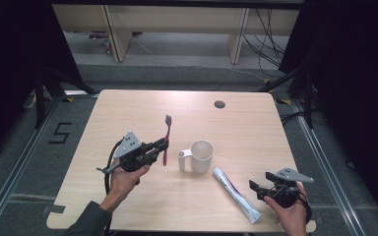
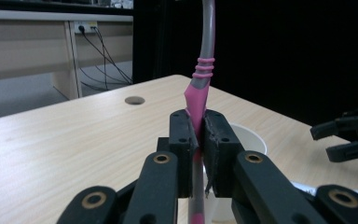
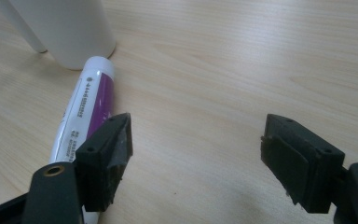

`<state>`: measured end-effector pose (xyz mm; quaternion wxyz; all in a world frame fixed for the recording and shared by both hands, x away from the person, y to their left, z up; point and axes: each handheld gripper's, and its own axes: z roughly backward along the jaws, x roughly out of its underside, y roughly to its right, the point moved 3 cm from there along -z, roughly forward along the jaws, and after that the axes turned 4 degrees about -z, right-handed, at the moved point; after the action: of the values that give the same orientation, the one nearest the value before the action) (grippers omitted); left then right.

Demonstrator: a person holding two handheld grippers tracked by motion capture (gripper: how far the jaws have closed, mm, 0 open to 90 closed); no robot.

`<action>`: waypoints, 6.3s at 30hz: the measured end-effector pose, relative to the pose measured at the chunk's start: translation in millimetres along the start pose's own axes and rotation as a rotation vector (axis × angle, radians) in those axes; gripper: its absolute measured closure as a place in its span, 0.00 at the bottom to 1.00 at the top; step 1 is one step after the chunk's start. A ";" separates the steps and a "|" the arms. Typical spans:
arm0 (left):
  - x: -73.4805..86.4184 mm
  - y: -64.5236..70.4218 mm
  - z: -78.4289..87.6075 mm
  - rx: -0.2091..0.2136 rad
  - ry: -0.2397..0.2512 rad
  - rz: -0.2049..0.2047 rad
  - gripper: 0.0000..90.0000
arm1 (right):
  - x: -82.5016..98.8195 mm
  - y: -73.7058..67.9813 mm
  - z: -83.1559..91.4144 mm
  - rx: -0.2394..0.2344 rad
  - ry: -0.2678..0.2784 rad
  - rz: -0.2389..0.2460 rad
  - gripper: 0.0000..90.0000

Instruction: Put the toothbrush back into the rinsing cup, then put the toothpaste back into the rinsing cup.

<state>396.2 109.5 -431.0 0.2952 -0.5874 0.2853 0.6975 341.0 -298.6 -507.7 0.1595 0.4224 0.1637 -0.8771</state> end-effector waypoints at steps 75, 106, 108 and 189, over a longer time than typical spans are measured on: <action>27.0 10.1 -45.0 0.041 0.012 -0.040 0.91 | 0.7 -0.9 -0.2 -0.012 -0.004 -0.001 0.29; 43.2 13.0 -45.8 0.048 -0.059 -0.080 0.84 | 0.7 -1.3 -0.1 -0.018 -0.003 -0.004 0.29; 42.5 13.2 -45.3 0.040 -0.053 -0.079 0.80 | 0.6 -1.2 -0.1 -0.017 -0.001 -0.003 0.29; 95.4 23.8 60.0 -0.016 -0.377 -0.047 0.19 | 1.8 -0.1 -0.7 -0.043 0.004 -0.029 0.30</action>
<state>326.4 145.7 -515.2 0.3549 -0.4551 0.2056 0.7903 340.4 -298.5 -509.6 0.1556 0.4182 0.1887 -0.8748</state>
